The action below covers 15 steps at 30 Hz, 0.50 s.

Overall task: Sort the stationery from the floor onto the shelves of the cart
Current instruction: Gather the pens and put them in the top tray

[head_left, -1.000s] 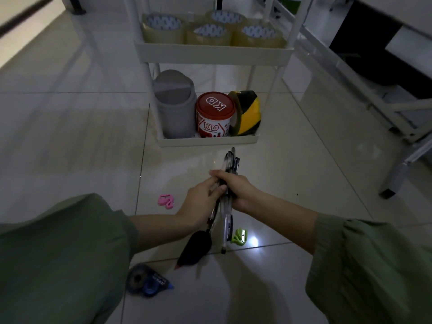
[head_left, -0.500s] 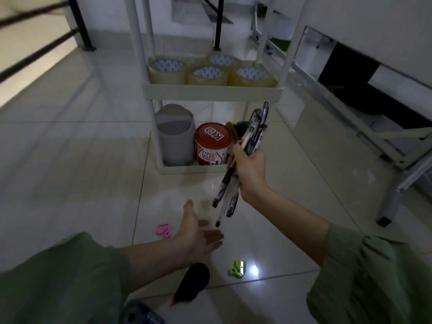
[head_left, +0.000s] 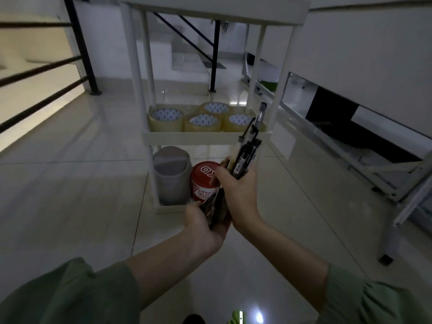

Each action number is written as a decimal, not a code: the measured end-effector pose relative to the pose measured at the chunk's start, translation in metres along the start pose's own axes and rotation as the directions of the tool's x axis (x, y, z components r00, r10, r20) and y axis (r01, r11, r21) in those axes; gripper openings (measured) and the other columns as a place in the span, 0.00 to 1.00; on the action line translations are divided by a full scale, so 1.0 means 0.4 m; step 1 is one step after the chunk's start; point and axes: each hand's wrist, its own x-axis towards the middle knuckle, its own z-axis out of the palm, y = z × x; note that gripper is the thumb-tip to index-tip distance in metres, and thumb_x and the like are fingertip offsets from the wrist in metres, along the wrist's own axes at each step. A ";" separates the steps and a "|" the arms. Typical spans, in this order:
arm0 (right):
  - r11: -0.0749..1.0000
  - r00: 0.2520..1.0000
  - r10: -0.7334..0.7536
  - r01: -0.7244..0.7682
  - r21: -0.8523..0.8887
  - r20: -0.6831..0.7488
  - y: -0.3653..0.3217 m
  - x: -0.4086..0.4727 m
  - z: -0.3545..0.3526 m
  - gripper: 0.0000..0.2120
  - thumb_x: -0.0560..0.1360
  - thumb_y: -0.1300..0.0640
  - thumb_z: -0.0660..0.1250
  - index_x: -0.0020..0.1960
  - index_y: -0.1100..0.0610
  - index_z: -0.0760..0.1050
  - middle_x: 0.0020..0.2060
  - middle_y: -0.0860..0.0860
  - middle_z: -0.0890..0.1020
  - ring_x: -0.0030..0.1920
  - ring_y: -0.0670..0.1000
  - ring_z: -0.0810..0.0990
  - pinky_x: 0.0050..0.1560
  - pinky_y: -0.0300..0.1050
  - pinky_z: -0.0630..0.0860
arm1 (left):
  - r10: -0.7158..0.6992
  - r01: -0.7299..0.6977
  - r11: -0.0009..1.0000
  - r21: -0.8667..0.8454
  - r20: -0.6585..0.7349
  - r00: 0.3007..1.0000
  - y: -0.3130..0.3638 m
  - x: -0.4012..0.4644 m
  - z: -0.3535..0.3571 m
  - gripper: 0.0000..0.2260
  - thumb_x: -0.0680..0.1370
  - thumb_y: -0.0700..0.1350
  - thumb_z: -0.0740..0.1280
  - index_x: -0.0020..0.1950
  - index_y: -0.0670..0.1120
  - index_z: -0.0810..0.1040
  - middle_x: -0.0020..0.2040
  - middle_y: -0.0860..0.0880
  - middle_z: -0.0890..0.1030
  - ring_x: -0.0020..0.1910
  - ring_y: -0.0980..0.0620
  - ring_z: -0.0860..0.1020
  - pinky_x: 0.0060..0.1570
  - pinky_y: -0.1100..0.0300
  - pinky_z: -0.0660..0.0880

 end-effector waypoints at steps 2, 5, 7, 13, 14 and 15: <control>1.000 0.999 0.005 -0.004 -0.014 0.034 -0.004 -0.002 -0.005 0.08 0.73 0.72 0.63 0.44 0.61 0.67 0.29 0.51 0.73 0.25 0.38 0.75 0.30 0.32 0.74 | -0.002 0.002 1.000 0.028 0.011 1.000 -0.006 -0.012 0.008 0.17 0.80 0.42 0.53 0.66 0.39 0.72 0.35 0.43 0.79 0.32 0.48 0.79 0.24 0.61 0.78; 0.999 0.997 0.038 -0.039 0.004 0.060 -0.002 -0.008 -0.011 0.08 0.73 0.72 0.63 0.47 0.62 0.68 0.30 0.50 0.75 0.26 0.38 0.77 0.30 0.32 0.75 | 0.019 -0.019 0.999 0.046 0.012 1.000 -0.008 -0.014 0.016 0.18 0.80 0.42 0.51 0.67 0.40 0.71 0.40 0.42 0.78 0.39 0.46 0.76 0.36 0.53 0.76; 0.993 0.993 0.098 -0.101 0.056 0.064 0.005 -0.009 -0.017 0.08 0.72 0.71 0.64 0.51 0.64 0.70 0.33 0.55 0.78 0.28 0.40 0.79 0.32 0.34 0.77 | 0.032 -0.034 0.998 0.045 0.037 0.999 0.001 -0.021 0.021 0.19 0.80 0.42 0.51 0.67 0.39 0.71 0.44 0.41 0.78 0.42 0.45 0.77 0.41 0.52 0.75; 0.985 0.982 0.139 -0.151 0.086 0.130 -0.009 -0.018 -0.008 0.06 0.72 0.70 0.64 0.45 0.60 0.73 0.35 0.57 0.81 0.32 0.44 0.83 0.35 0.37 0.80 | 0.046 -0.043 0.999 -0.032 0.096 0.994 0.000 -0.033 0.045 0.16 0.81 0.44 0.51 0.58 0.41 0.75 0.48 0.42 0.79 0.48 0.46 0.77 0.50 0.53 0.73; 0.991 0.983 0.115 -0.123 0.052 0.140 -0.013 -0.021 -0.003 0.10 0.72 0.70 0.65 0.42 0.56 0.73 0.34 0.54 0.81 0.33 0.45 0.83 0.37 0.38 0.80 | 0.051 -0.038 0.995 -0.088 0.143 0.988 -0.001 -0.035 0.047 0.15 0.80 0.44 0.52 0.58 0.43 0.76 0.48 0.44 0.79 0.49 0.48 0.77 0.54 0.55 0.72; 0.997 0.986 0.078 -0.078 -0.003 0.150 -0.010 -0.023 0.003 0.12 0.72 0.69 0.66 0.41 0.52 0.73 0.34 0.51 0.82 0.36 0.47 0.84 0.40 0.39 0.81 | 0.075 -0.046 0.987 -0.154 0.186 0.980 0.002 -0.036 0.051 0.14 0.81 0.44 0.52 0.57 0.44 0.76 0.47 0.47 0.79 0.49 0.51 0.77 0.55 0.59 0.71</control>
